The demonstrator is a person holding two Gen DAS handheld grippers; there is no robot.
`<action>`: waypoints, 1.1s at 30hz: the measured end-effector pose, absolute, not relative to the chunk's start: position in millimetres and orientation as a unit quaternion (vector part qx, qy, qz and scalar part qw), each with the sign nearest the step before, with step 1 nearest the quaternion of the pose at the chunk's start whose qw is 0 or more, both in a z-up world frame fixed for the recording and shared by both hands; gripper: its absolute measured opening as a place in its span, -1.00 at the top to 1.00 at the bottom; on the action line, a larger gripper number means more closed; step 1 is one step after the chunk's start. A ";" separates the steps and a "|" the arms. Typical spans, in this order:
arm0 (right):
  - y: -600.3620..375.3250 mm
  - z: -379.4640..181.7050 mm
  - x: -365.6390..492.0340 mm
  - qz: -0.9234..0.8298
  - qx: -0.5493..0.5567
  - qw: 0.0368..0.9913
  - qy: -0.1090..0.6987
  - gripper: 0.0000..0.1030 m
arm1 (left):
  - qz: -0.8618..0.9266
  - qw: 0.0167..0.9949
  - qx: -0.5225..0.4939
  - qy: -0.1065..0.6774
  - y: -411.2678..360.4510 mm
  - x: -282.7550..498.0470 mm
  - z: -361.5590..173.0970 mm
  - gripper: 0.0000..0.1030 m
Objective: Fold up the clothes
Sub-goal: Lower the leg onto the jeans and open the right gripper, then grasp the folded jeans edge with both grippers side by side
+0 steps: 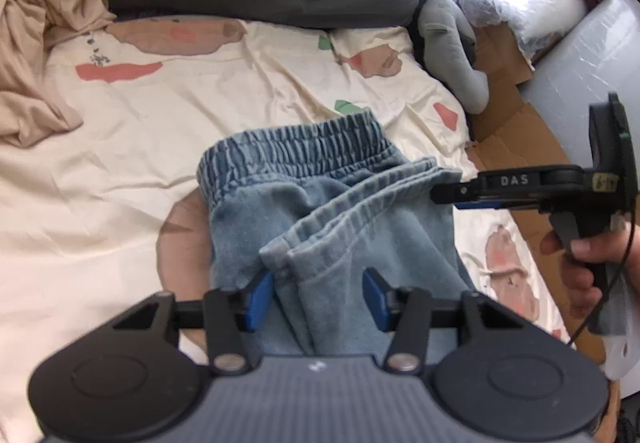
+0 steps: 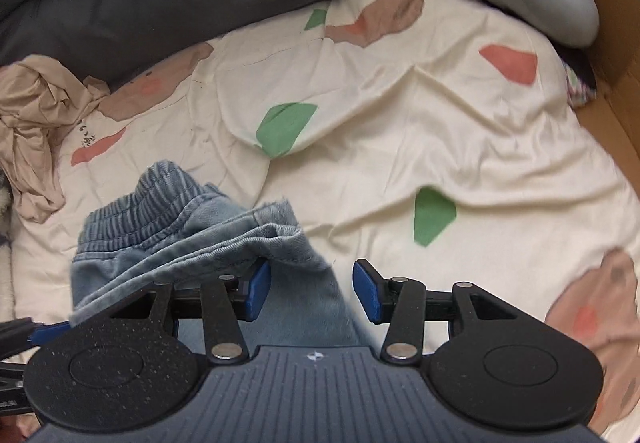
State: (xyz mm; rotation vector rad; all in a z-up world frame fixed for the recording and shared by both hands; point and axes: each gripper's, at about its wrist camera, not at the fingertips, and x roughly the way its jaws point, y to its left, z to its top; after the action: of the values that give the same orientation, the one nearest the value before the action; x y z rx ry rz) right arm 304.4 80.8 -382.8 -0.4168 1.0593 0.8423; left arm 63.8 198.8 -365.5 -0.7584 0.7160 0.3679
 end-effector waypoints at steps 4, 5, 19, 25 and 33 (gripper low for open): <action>84.9 -380.9 302.3 0.388 -0.207 0.764 0.473 0.76 | 0.189 0.850 -0.355 0.341 196.8 61.3 -358.0 0.44; 85.2 -379.8 301.0 0.389 -0.212 0.765 0.467 0.85 | 0.189 0.850 -0.355 0.339 196.6 60.8 -356.5 0.44; 86.5 -361.8 300.0 0.410 -0.219 0.769 0.439 1.00 | 0.197 0.848 -0.373 0.321 196.2 61.5 -364.9 0.78; 80.1 -371.8 305.6 0.409 -0.213 0.761 0.456 0.94 | 0.201 0.864 -0.351 0.300 194.5 51.5 -354.8 0.90; 79.8 -372.2 305.3 0.428 -0.235 0.747 0.451 0.66 | 0.214 0.857 -0.350 0.313 195.9 53.0 -359.6 0.79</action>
State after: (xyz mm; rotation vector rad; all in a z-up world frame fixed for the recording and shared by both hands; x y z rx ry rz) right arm 305.3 79.8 -372.2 -0.5130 0.9867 0.9351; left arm 53.0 195.9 -359.6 -0.7354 0.6568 0.4504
